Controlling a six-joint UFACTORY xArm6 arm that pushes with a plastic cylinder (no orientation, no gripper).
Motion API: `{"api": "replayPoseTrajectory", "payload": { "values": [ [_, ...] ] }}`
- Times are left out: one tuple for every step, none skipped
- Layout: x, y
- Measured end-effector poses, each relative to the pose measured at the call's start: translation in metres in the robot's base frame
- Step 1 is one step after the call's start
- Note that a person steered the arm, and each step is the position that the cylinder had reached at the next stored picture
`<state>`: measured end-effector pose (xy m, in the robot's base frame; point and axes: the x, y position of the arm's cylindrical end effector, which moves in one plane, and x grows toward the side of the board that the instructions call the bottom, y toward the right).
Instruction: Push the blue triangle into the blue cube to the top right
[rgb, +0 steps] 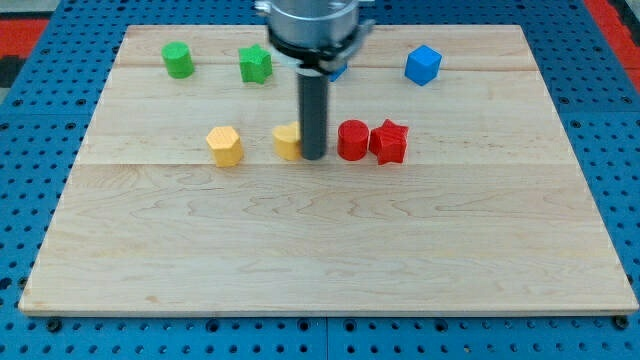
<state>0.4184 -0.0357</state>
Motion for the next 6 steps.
{"api": "replayPoseTrajectory", "payload": {
  "values": [
    [-0.001, -0.083],
    [0.001, -0.059],
    [-0.001, -0.014],
    [-0.037, -0.003],
    [-0.059, -0.034],
    [-0.051, -0.065]
  ]
}}
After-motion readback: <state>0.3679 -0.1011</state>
